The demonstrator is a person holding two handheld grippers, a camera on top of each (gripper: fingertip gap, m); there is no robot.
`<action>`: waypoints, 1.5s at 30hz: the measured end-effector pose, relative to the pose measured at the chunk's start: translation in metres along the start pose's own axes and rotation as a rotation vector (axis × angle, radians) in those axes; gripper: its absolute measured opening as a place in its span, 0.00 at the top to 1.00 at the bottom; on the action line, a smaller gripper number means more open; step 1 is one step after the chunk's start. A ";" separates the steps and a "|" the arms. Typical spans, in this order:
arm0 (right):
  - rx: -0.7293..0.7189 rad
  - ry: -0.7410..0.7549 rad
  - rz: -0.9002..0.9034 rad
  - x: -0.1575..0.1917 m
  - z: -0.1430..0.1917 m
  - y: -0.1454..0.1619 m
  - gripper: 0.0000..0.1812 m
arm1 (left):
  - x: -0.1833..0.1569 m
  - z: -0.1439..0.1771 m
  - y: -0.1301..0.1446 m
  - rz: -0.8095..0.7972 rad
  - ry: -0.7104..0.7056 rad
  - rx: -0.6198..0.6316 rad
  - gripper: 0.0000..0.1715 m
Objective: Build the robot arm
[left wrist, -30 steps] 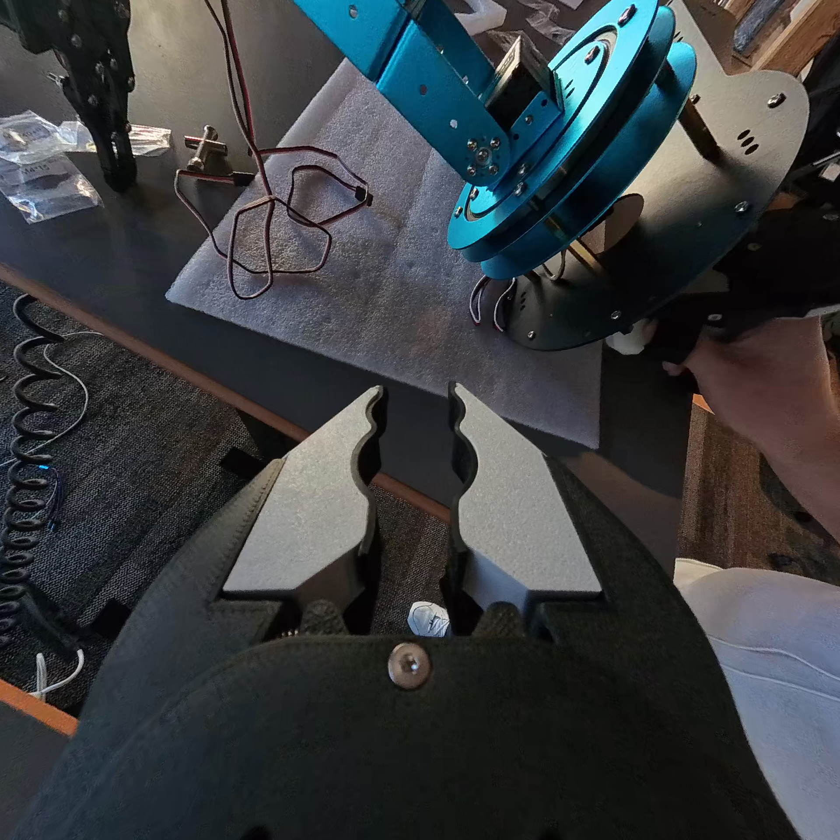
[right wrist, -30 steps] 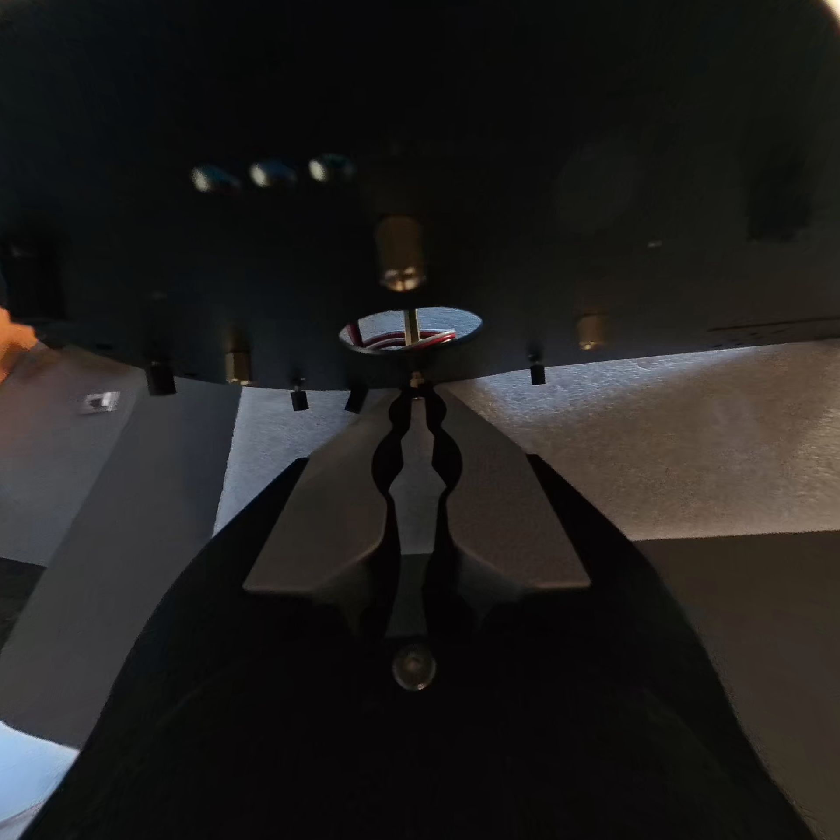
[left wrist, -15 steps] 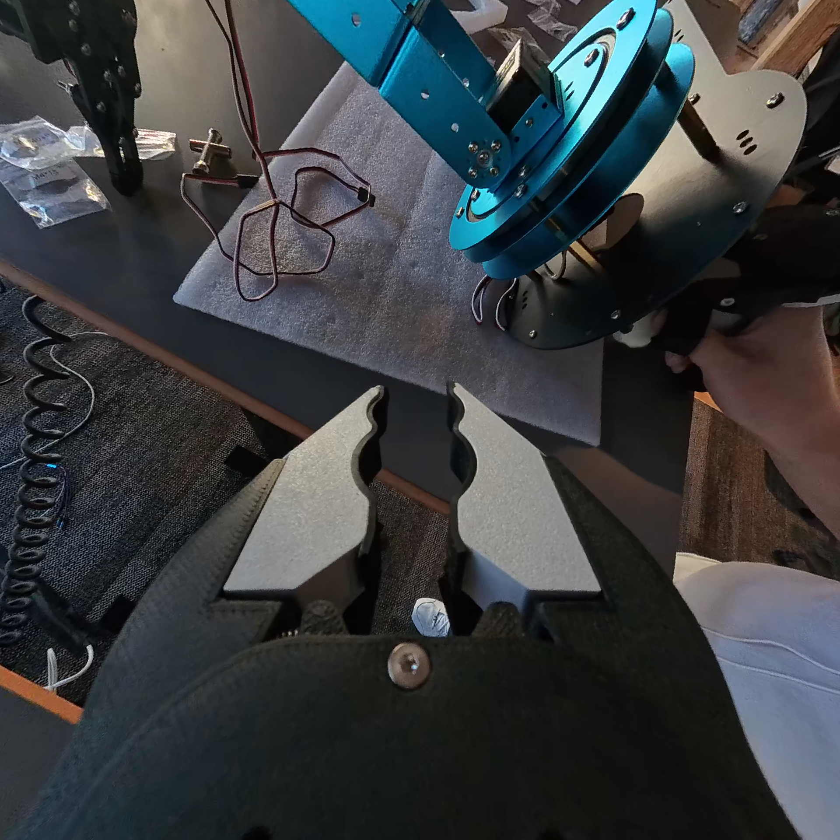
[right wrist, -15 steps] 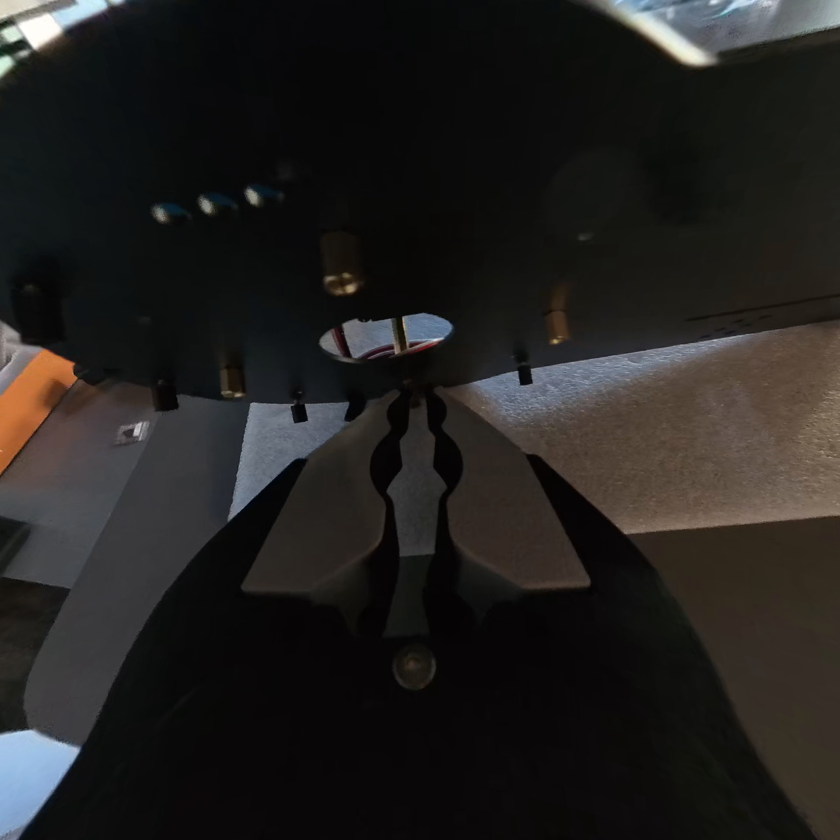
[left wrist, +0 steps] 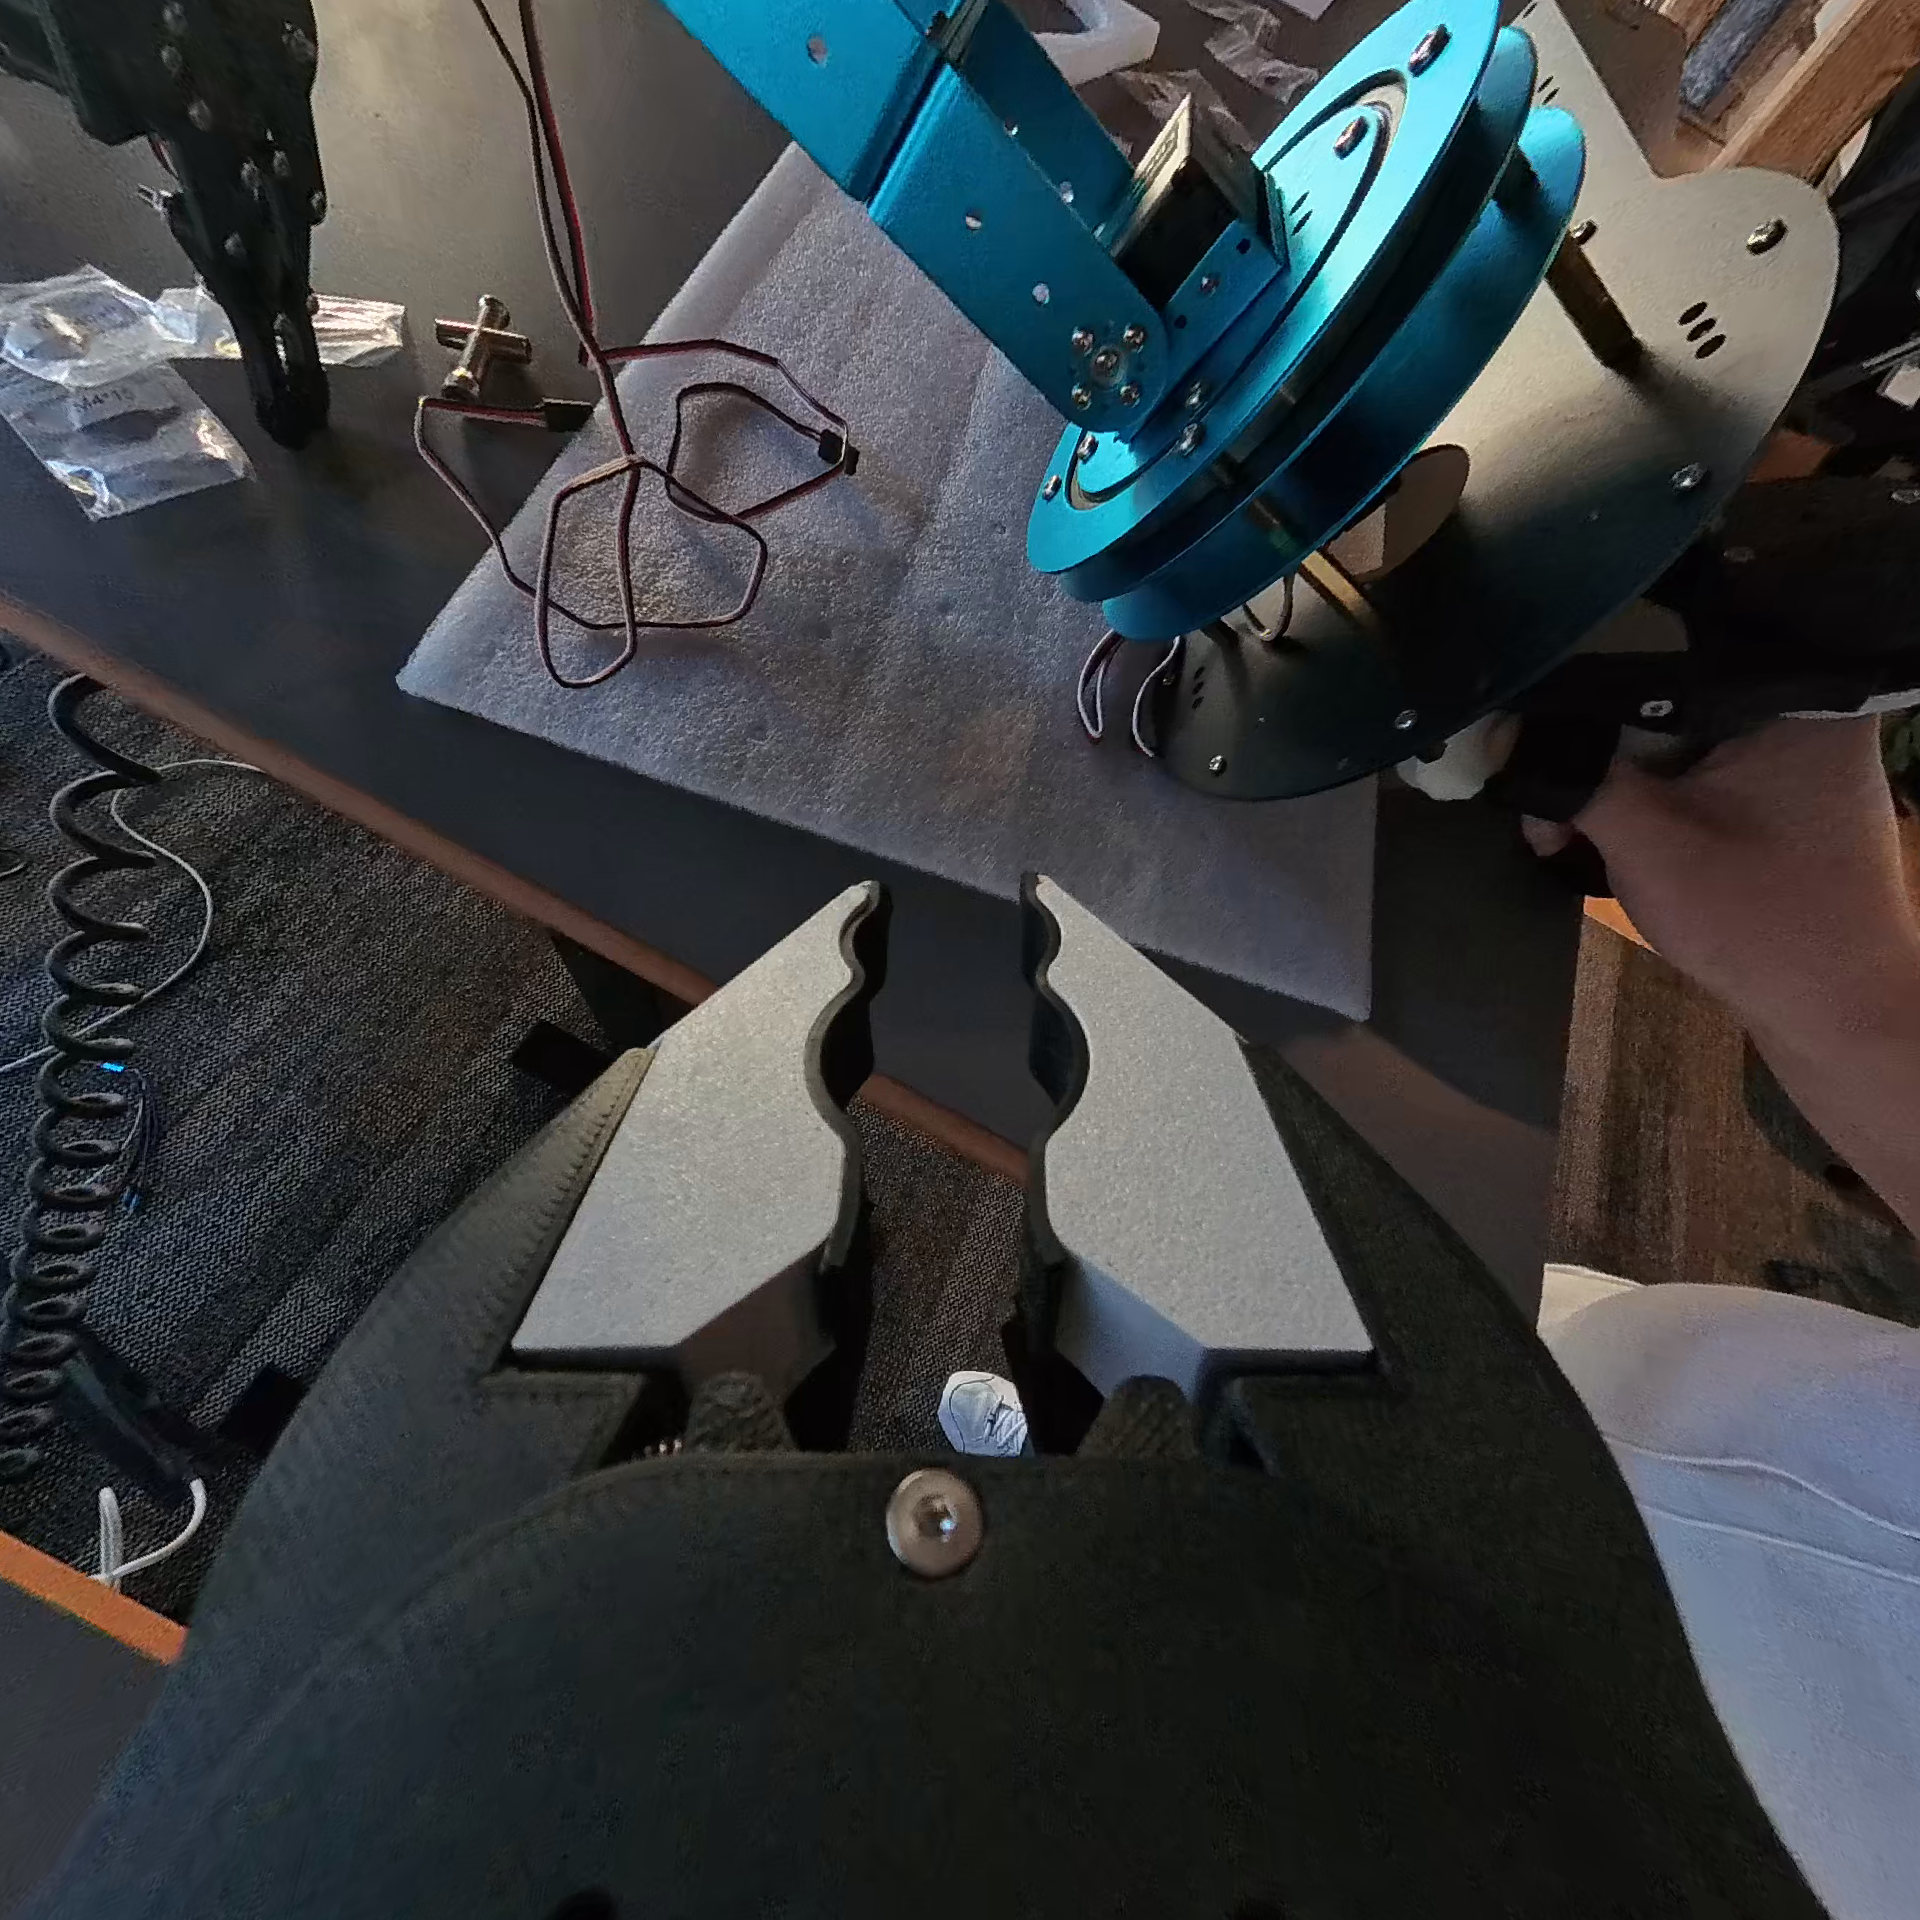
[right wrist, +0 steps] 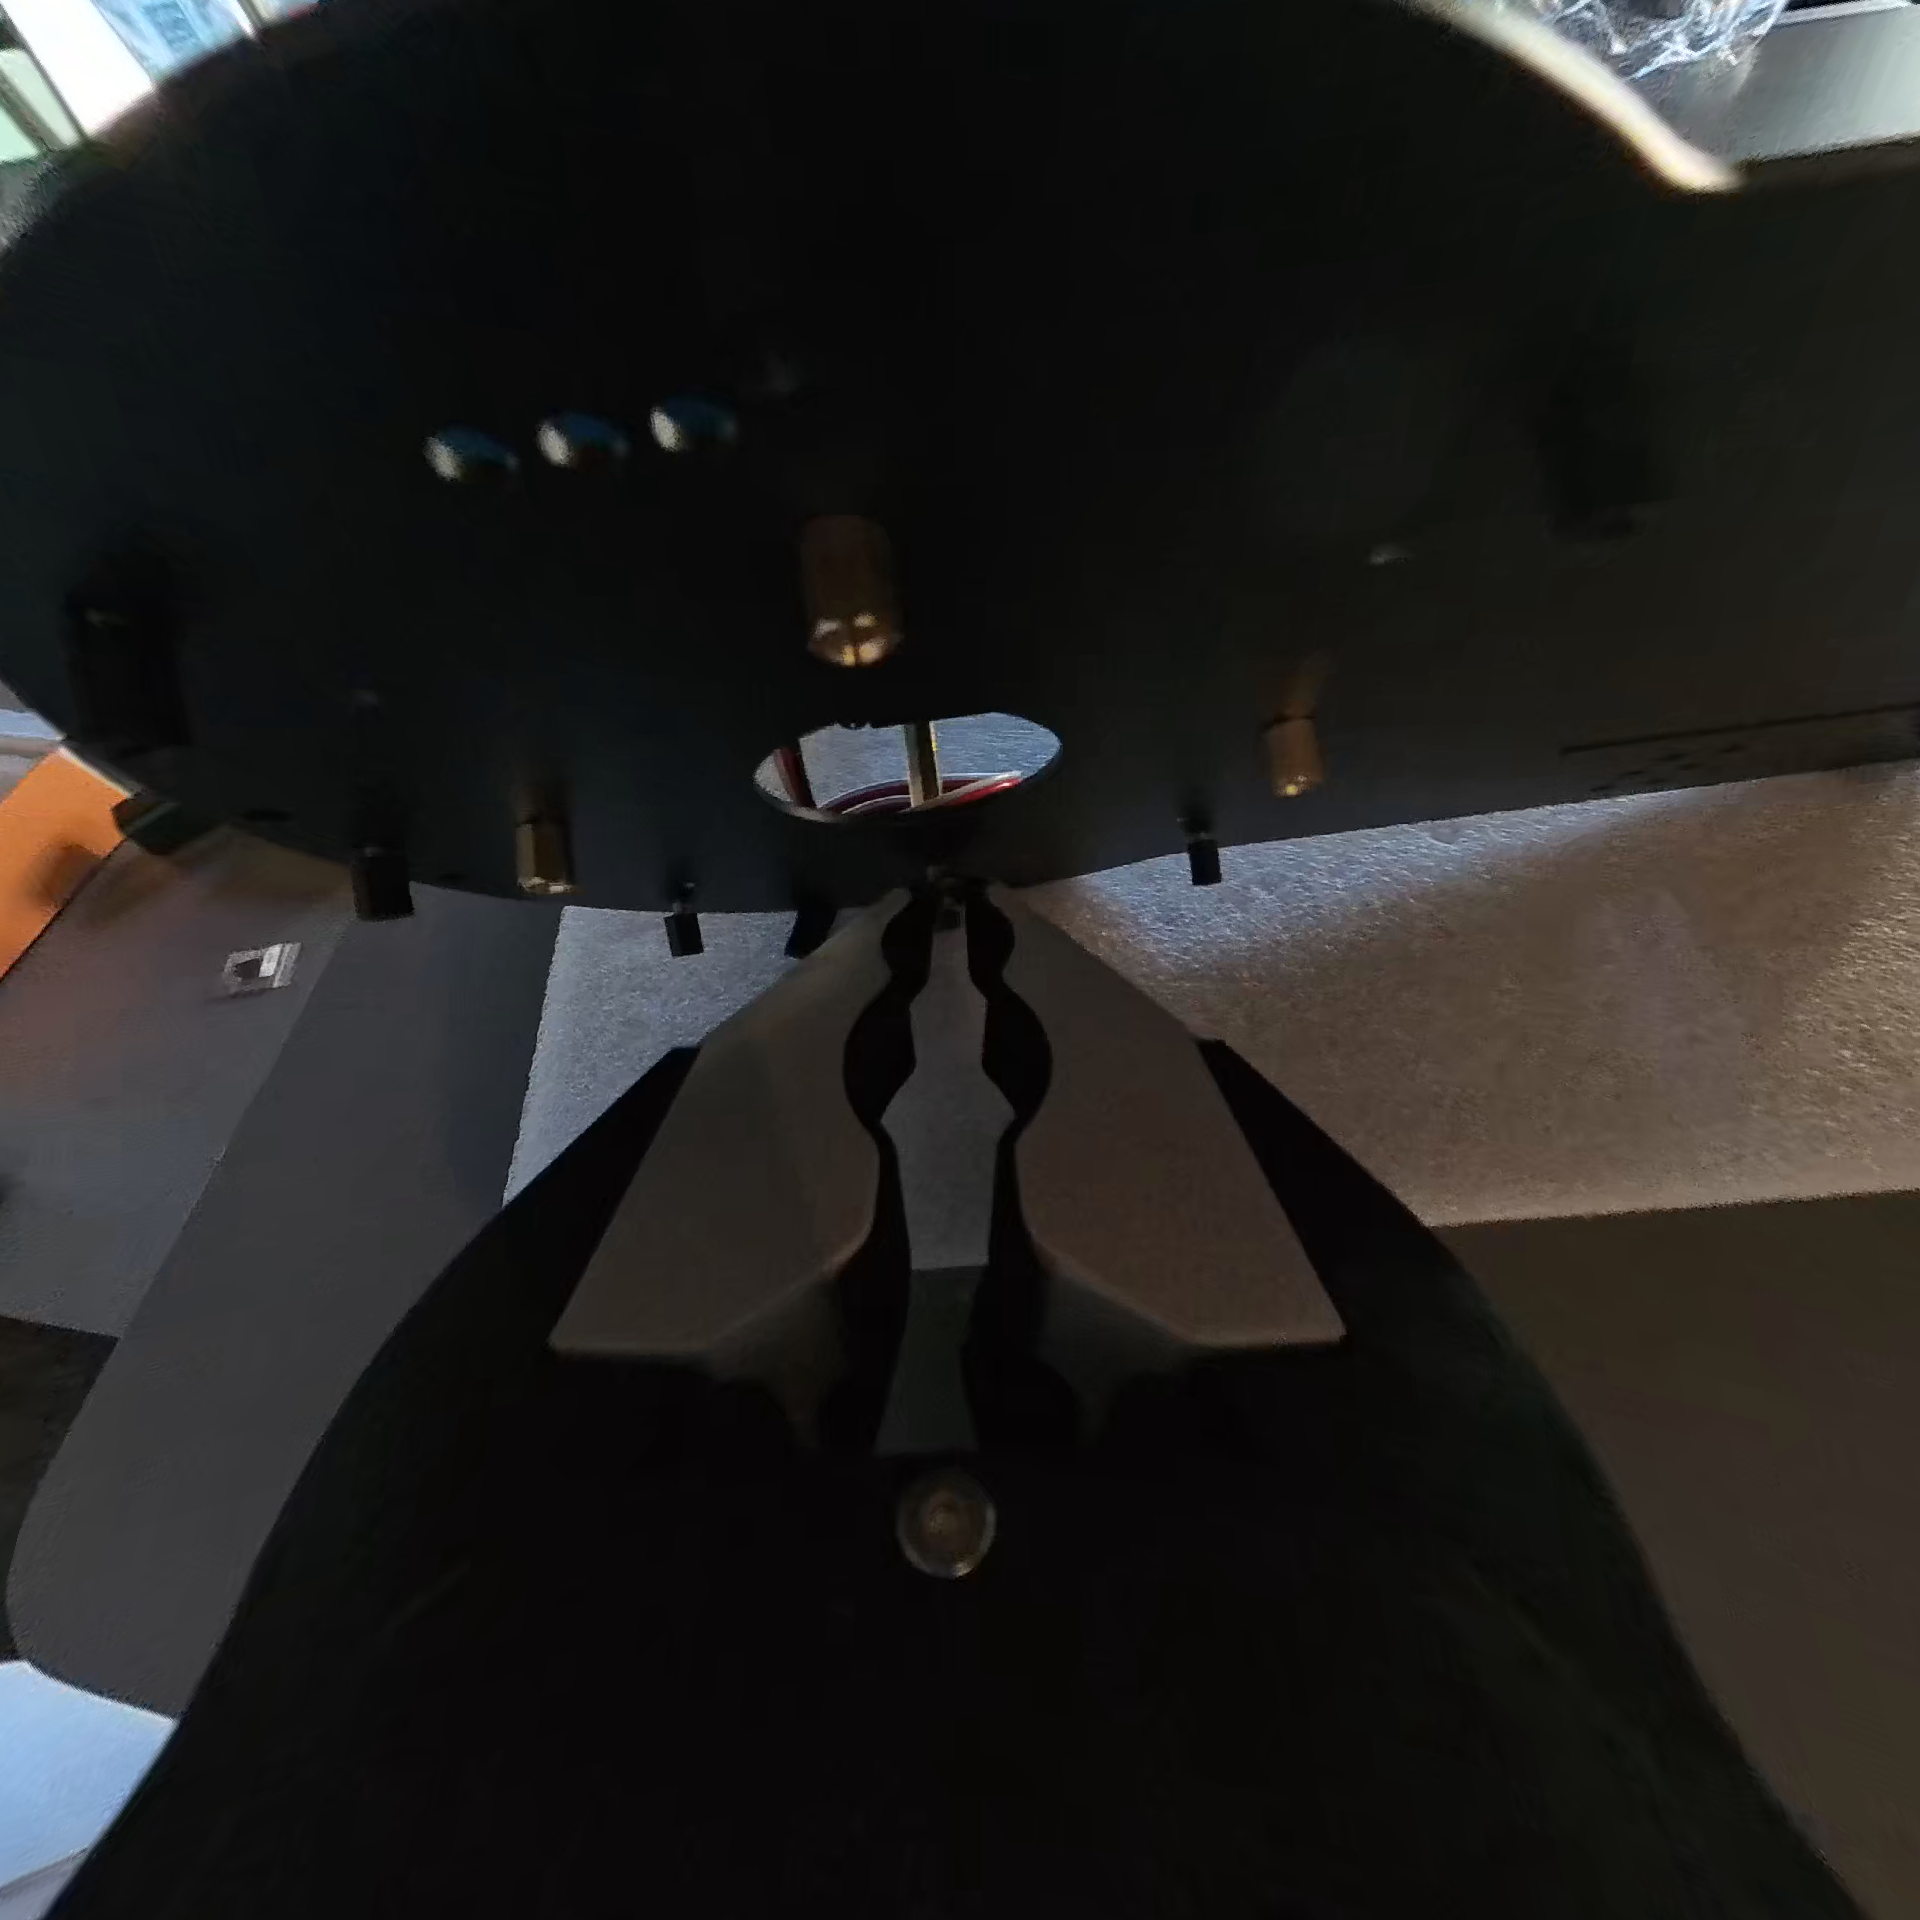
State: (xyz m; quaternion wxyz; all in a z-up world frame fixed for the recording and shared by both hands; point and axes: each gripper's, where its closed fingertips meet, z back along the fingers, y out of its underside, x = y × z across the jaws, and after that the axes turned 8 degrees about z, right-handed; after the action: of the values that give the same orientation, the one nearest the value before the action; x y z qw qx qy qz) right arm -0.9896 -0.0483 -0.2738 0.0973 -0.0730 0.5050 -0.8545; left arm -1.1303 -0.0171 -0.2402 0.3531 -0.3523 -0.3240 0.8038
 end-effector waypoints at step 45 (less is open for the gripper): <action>0.049 -0.071 -0.039 0.004 -0.006 0.006 0.98 | -0.004 -0.008 0.006 -0.002 0.022 0.027 0.86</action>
State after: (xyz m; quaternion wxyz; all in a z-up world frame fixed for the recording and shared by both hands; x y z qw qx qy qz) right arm -0.9942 -0.0470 -0.2818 0.1005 -0.1107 0.4787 -0.8652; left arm -1.1243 -0.0210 -0.2474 0.3622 -0.3559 -0.3097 0.8039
